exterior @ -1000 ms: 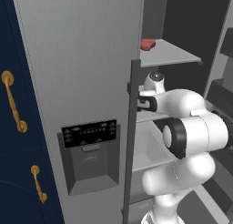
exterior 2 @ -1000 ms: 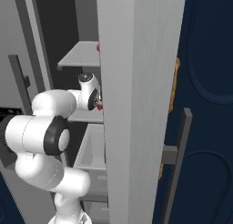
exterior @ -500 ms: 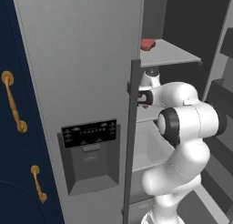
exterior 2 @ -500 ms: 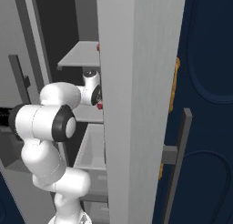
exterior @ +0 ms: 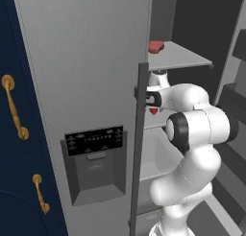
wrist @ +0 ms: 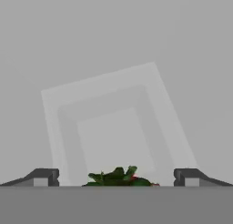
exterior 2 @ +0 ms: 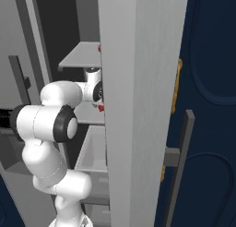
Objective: Take the strawberry from the fridge and place it on top of the pancake, located on the dining counter.
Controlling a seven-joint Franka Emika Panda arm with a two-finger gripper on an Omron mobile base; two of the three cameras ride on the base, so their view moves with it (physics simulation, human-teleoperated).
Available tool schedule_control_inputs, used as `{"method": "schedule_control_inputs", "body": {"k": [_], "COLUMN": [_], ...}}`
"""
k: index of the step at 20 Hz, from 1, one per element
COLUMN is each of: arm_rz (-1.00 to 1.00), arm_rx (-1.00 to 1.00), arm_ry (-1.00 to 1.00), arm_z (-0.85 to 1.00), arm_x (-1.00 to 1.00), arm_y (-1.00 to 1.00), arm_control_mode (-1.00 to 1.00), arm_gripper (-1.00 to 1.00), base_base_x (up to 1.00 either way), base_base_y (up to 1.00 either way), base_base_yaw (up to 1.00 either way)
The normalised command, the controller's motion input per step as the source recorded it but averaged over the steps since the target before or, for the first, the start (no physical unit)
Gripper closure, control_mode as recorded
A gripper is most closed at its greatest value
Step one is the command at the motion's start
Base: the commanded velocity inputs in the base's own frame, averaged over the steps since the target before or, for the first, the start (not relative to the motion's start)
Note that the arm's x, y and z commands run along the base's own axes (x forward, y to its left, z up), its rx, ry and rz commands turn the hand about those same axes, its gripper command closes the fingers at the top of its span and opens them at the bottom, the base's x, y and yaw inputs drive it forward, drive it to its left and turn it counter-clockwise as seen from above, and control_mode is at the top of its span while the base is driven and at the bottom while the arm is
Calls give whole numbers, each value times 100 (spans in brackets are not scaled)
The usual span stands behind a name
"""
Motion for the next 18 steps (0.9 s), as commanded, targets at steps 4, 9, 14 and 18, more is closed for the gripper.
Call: {"method": "schedule_control_inputs", "body": {"k": [4, 9, 14, 18], "arm_rz": [-11, -2, 0, 0], "arm_rx": [0, 0, 1, 6], "arm_ry": [0, 0, 0, -2], "arm_z": [-26, -12, -16, -27], "arm_x": [-48, -2, -3, -42], "arm_y": [0, 0, 0, 0], "arm_control_mode": [-100, -100, -100, -100], "arm_gripper": [-100, 100, 100, 100], "base_base_x": [0, 0, 0, 0], "base_base_y": [0, 0, 0, 0], "base_base_yaw": [0, 0, 0, 0]}}
